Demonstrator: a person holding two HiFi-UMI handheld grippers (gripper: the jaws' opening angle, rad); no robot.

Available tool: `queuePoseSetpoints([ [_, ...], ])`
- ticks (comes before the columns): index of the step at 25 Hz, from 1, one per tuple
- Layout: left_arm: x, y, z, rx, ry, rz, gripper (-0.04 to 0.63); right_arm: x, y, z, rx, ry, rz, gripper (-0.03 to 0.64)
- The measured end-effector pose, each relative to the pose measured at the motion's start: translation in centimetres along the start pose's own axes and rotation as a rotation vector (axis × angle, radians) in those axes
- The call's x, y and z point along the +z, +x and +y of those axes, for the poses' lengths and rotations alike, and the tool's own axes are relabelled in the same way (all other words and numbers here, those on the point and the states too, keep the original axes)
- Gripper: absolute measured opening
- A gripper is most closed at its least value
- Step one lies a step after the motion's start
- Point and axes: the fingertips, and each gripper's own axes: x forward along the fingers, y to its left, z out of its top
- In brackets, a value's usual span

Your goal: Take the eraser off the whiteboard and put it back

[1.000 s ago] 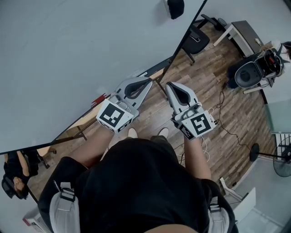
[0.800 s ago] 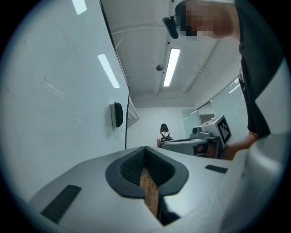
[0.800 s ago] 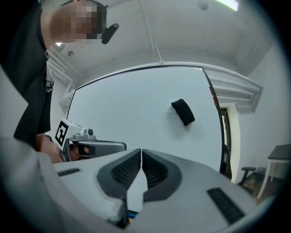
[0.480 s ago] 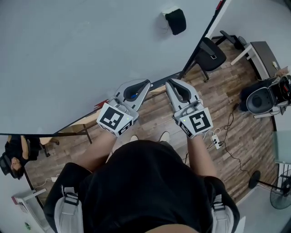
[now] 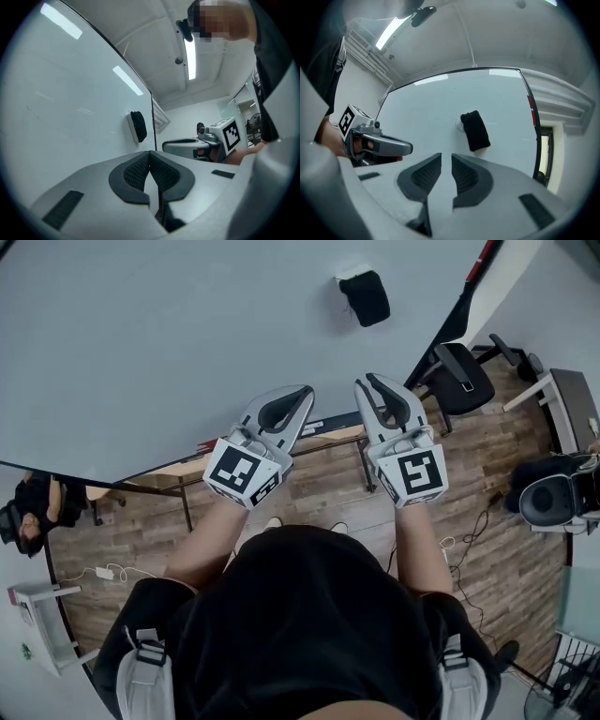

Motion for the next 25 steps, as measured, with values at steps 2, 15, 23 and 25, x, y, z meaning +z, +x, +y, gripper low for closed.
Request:
queuePoseSetpoints([
  [2, 0.3, 0.6, 0.3, 0.033, 0.009, -0.001, -0.006, 0.5, 0.6, -1.1, -0.002, -0.022, -0.010, 0.063],
  [15, 1.6, 3.0, 1.8, 0.180, 0.030, -0.004, -0.006, 3.7, 4.7, -6.6, -0.055, -0.227, 0.002, 0.234],
  [23, 1.5, 2.9, 2.9, 0.201, 0.027, -0.004, -0.006, 3.9, 7.8, -7.5, -0.080, -0.294, 0.049, 0.261],
  [25, 1.4, 2.9, 3.2, 0.203, 0.025, -0.004, -0.006, 3.9, 8.3, -7.6, -0.090, -0.310, 0.059, 0.261],
])
